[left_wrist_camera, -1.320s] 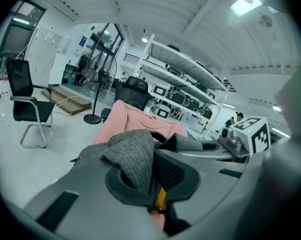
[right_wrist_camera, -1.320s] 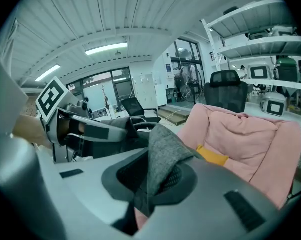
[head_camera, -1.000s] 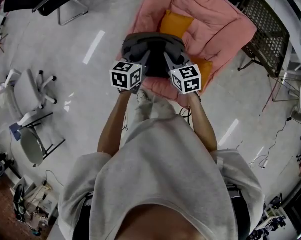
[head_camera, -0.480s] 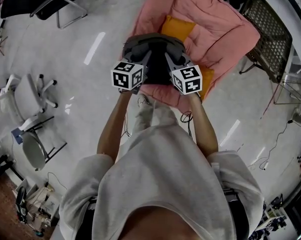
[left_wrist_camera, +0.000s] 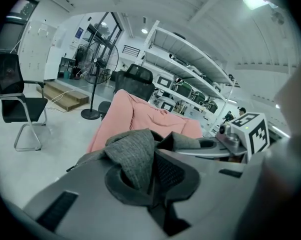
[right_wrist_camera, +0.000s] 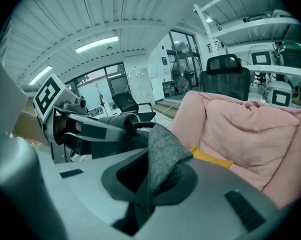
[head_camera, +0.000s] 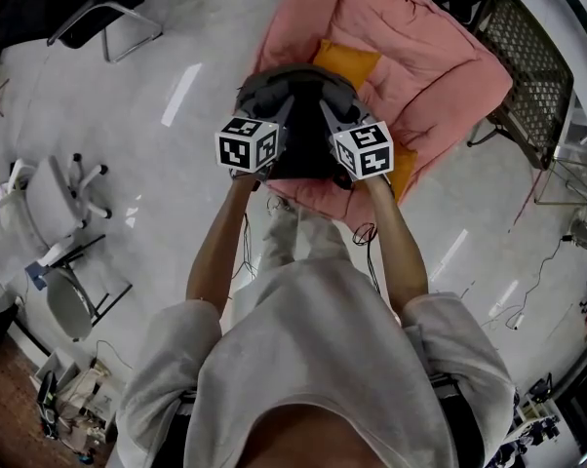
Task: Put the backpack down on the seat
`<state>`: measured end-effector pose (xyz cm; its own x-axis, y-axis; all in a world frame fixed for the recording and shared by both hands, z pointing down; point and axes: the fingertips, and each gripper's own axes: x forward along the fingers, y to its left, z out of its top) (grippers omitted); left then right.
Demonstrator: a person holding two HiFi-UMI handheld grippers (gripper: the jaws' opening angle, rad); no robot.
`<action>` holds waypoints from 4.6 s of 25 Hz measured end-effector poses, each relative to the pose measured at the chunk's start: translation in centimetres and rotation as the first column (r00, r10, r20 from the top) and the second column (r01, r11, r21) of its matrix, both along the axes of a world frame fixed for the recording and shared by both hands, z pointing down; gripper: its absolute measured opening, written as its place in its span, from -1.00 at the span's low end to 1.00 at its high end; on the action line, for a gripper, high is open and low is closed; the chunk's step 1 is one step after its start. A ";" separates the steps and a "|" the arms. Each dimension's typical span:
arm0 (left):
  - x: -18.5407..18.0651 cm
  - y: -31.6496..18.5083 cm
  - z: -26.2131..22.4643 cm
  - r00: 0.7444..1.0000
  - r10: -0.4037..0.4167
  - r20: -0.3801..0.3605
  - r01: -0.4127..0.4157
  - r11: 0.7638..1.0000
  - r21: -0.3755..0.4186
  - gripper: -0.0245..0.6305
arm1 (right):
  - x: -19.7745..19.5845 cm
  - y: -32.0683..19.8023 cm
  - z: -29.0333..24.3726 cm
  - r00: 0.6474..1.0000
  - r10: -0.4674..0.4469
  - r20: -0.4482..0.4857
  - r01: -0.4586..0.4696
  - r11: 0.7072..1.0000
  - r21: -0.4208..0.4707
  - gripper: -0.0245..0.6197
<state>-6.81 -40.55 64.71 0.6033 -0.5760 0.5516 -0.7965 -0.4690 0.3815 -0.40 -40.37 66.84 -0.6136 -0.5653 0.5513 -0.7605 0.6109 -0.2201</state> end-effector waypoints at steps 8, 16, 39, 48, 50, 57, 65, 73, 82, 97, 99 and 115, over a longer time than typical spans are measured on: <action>0.6 -4.0 2.8 1.000 0.002 0.015 -0.002 1.000 -0.029 -0.84 | 0.5 -3.8 3.1 1.000 -0.007 -0.004 0.006 0.999 -0.041 -0.83; 1.0 -6.8 5.5 1.000 -0.002 0.026 0.003 0.998 -0.068 -0.84 | 0.8 -6.7 6.0 1.000 -0.001 0.001 0.001 0.996 -0.094 -0.83; 1.1 -8.7 8.2 0.999 0.006 0.035 -0.002 0.995 -0.098 -0.80 | 0.3 -9.0 8.8 1.000 0.020 0.004 -0.019 0.992 -0.127 -0.71; 2.3 -6.2 8.6 0.996 0.063 0.067 -0.055 0.992 -0.112 -0.14 | 1.4 -7.2 9.2 0.999 0.045 0.009 -0.043 0.989 -0.143 -0.13; 2.2 -5.5 8.6 0.995 0.062 0.077 -0.053 0.992 -0.110 -0.10 | 1.5 -6.8 9.0 0.999 0.046 0.006 -0.044 0.989 -0.140 -0.04; 1.5 -3.4 8.4 0.992 0.053 0.118 -0.042 0.995 -0.092 0.01 | 2.3 -5.3 8.8 0.998 0.066 -0.004 -0.066 0.990 -0.126 0.15; 0.6 -1.3 7.2 0.994 0.020 0.108 -0.011 0.996 -0.087 0.01 | 3.1 -3.4 6.9 0.997 0.080 -0.014 -0.081 0.992 -0.095 0.15; -1.2 1.5 6.1 0.994 -0.039 0.099 0.046 0.996 -0.072 0.00 | 4.2 -0.8 5.0 0.994 0.113 -0.004 -0.113 0.992 -0.061 0.08; -1.6 3.7 2.1 0.994 -0.056 0.093 0.054 0.998 0.020 0.00 | 3.4 2.2 0.9 0.996 0.086 -0.006 -0.086 0.996 0.026 -0.17; -2.3 9.4 -4.7 0.997 -0.076 0.015 0.073 0.989 0.132 -0.79 | 3.4 8.1 -6.2 0.995 0.100 -0.009 -0.098 0.985 0.144 -0.90; -2.2 10.1 -5.5 0.997 -0.068 0.019 0.065 0.987 0.144 -0.83 | 3.4 8.9 -6.8 0.995 0.100 -0.006 -0.098 0.984 0.150 -0.92; -3.3 13.7 -10.6 0.997 -0.048 0.054 0.034 0.974 0.224 -0.89 | 2.8 13.6 -12.5 0.996 0.094 0.003 -0.093 0.973 0.209 -0.93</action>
